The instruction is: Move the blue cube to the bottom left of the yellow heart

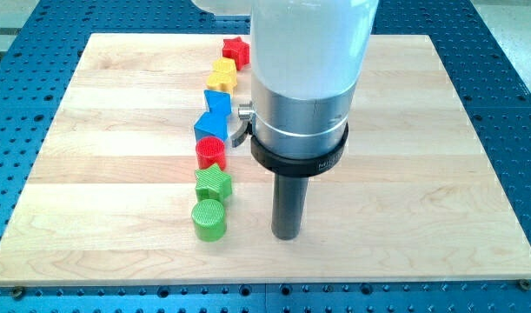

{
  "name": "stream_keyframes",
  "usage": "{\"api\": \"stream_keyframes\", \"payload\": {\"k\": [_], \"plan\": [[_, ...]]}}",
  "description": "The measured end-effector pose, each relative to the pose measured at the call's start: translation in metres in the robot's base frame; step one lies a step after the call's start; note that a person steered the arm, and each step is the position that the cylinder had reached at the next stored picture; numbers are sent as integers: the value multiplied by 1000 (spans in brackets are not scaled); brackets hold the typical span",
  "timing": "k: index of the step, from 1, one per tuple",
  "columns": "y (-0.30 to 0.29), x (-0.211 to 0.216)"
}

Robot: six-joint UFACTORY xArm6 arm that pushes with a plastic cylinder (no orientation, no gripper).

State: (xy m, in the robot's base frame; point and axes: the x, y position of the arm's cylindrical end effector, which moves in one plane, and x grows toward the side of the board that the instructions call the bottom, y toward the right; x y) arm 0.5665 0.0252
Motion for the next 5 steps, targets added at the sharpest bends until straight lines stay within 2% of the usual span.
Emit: {"api": "stream_keyframes", "payload": {"k": [2, 3, 4, 5], "plan": [[-5, -90], [-3, -169], [-4, -219], [5, -220]]}}
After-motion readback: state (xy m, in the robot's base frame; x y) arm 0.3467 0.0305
